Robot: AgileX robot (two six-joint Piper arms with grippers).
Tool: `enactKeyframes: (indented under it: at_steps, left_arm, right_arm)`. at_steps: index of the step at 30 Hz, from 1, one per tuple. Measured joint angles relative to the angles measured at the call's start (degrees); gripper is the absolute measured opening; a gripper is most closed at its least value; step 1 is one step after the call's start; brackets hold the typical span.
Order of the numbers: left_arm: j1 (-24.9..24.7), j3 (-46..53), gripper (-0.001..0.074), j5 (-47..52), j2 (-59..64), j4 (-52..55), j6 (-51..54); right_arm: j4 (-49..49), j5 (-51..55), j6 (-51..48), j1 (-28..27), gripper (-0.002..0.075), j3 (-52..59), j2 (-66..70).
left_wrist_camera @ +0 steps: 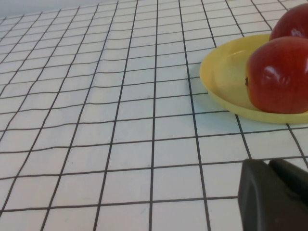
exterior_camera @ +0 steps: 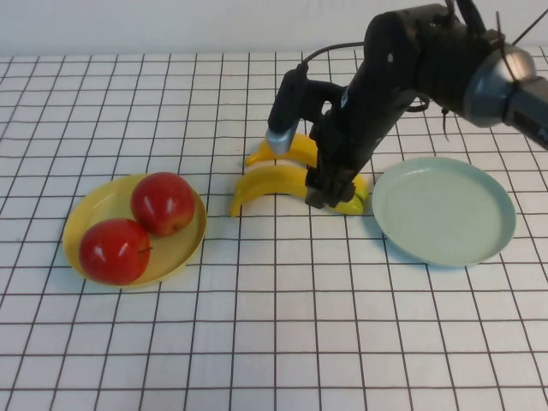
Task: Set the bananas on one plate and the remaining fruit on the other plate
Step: Put another type of fruit in the right plate
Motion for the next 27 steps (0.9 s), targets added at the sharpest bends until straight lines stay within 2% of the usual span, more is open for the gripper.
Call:
enactKeyframes:
  at_steps: [9, 15, 21, 25, 27]
  left_arm:
    - [0.0, 0.0, -0.0002, 0.0, 0.0, 0.0, 0.0]
    - [0.0, 0.0, -0.0002, 0.0, 0.0, 0.0, -0.09]
    - [0.0, 0.0, -0.0002, 0.0, 0.0, 0.0, -0.09]
    - [0.0, 0.0, -0.0002, 0.0, 0.0, 0.0, -0.09]
    - [0.0, 0.0, -0.0002, 0.0, 0.0, 0.0, -0.09]
  right_arm:
    - [0.0, -3.04, 0.0, 0.0, 0.0521, -6.97, 9.63]
    - [-0.29, -9.75, 0.0, 0.0, 0.0515, -7.36, 12.18]
    - [-1.41, -11.79, 3.3, -0.21, 0.051, -7.36, 13.22]
    - [-2.28, -11.3, 5.15, -0.21, 0.0447, -7.36, 13.71]
    - [-2.28, -10.74, 5.39, -0.34, 0.0379, -7.36, 13.96]
